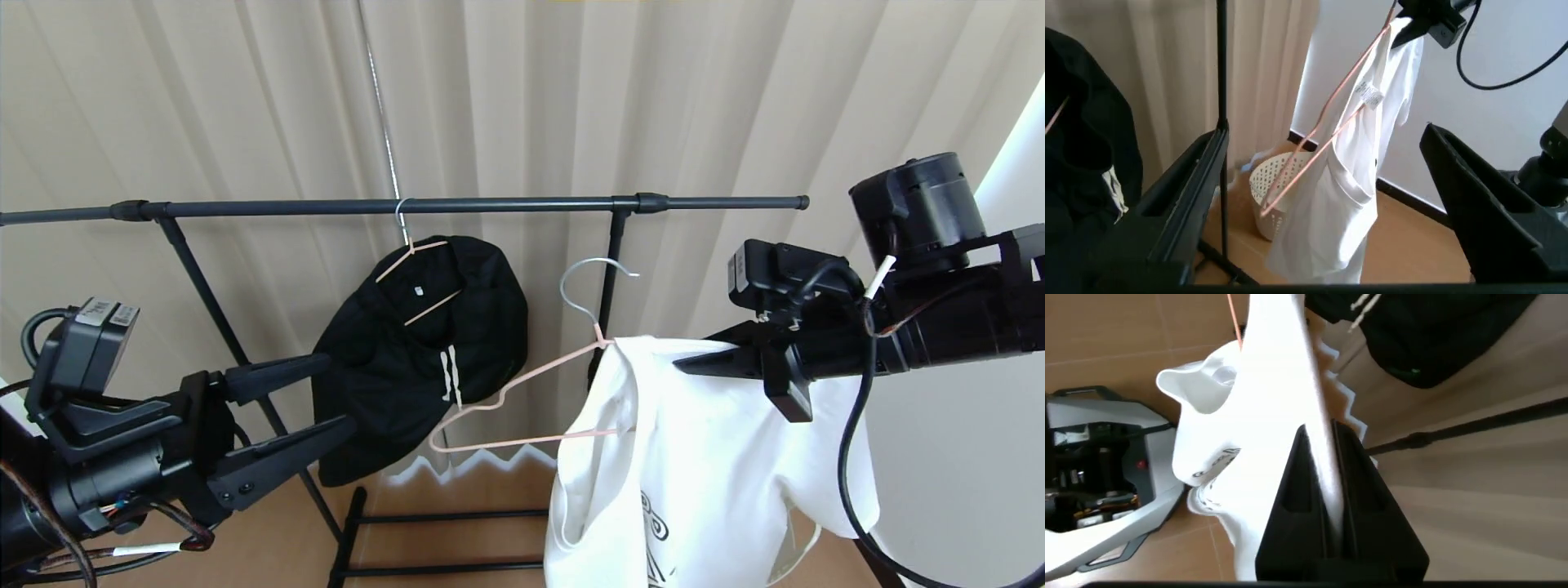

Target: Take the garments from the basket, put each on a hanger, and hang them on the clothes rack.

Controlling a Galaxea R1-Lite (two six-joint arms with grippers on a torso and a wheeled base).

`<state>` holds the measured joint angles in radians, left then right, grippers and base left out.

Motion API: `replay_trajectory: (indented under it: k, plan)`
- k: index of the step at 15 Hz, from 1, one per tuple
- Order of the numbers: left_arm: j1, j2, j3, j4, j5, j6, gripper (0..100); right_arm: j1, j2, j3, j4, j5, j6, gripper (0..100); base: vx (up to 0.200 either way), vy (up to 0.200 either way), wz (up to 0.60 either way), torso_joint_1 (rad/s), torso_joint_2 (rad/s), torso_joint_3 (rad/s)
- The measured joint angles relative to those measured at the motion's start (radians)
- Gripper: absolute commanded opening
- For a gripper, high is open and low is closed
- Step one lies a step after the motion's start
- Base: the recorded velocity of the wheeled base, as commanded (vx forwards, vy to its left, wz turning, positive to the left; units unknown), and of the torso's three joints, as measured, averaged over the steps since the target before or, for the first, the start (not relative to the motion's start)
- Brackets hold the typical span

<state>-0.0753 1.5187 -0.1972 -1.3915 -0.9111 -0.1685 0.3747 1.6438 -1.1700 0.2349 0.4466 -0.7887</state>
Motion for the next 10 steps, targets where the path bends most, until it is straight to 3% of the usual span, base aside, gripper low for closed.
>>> replay_trajectory:
  k: [1,3,6,8,10]
  plan:
    - [0.006,-0.013,-0.024,0.093,0.001,0.0,100,0.001,-0.001,0.04,-0.077,-0.031,0.022,0,0.0,0.0,0.0,0.0,0.0,0.0]
    - [0.01,-0.051,-0.107,0.383,0.032,0.003,100,0.015,-0.006,0.154,-0.292,-0.089,0.092,0,0.0,0.0,0.0,0.0,0.0,0.0]
    - [-0.071,-0.097,-0.264,0.737,0.208,0.053,100,0.047,-0.008,0.333,-0.604,-0.147,0.213,0,0.0,0.0,0.0,0.0,0.0,0.0]
    - [-0.175,-0.097,-0.322,0.819,0.387,0.093,100,0.057,-0.001,0.407,-0.724,-0.16,0.256,0,0.0,0.0,0.0,0.0,0.0,0.0]
    - [-0.298,-0.06,-0.344,0.841,0.55,0.118,100,0.056,0.005,0.431,-0.744,-0.164,0.284,0,0.0,0.0,0.0,0.0,0.0,0.0]
